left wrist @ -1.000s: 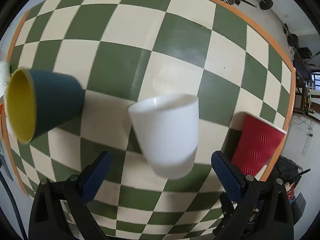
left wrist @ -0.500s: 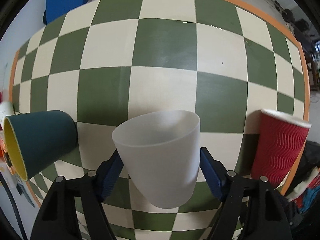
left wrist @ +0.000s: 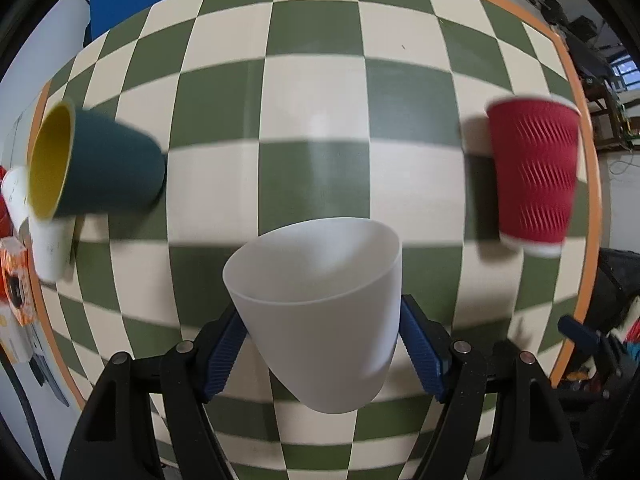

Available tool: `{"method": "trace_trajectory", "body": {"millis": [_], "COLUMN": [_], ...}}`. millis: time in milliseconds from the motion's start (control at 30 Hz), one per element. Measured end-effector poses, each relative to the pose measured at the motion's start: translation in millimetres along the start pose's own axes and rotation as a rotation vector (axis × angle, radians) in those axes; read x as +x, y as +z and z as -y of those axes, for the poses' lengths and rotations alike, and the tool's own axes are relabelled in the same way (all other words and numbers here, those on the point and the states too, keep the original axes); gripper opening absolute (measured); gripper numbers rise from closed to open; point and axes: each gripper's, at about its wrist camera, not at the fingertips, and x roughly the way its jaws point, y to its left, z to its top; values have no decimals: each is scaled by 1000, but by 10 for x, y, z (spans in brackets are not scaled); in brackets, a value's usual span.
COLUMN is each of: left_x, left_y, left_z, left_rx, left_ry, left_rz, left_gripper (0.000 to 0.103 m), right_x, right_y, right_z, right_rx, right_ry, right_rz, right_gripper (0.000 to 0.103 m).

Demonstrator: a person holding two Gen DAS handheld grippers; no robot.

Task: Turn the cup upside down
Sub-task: 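Lift the white cup with the left tool and carry it toward the table center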

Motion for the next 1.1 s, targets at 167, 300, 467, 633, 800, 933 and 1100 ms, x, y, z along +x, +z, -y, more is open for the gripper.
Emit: {"method": "trace_trajectory", "body": {"millis": [167,300,467,633,800,933,1100], "left_x": [-158,-134,154,427,571,751,805], "left_y": [-445,-706,-1220,-1384,-1366,-1363,-1302], "left_z": [-90,-129,13,90,120,251,389], "left_rx": [3,12,39,53,50,90,125], "left_ry": [-33,-76,-115,-132,-152,-110,-67], "left_rz": [-12,-56,-128,-171,-201,-204,-189], "left_gripper": [73,73,73,73,73,73,73], "right_x": [-48,-117,-120,-103,-31,51,167], "right_y": [-168,-459,-876,-1217,-1479,-1638,-1676], "right_z": [46,130,270,397,498,548,403], "right_rx": [1,13,32,55,85,103,116], "right_ry": [-5,-16,-35,-59,-75,-78,-77], "right_rz": [-12,-16,-24,-36,-51,-63,-64], "right_gripper": [103,103,103,103,103,103,103]}}
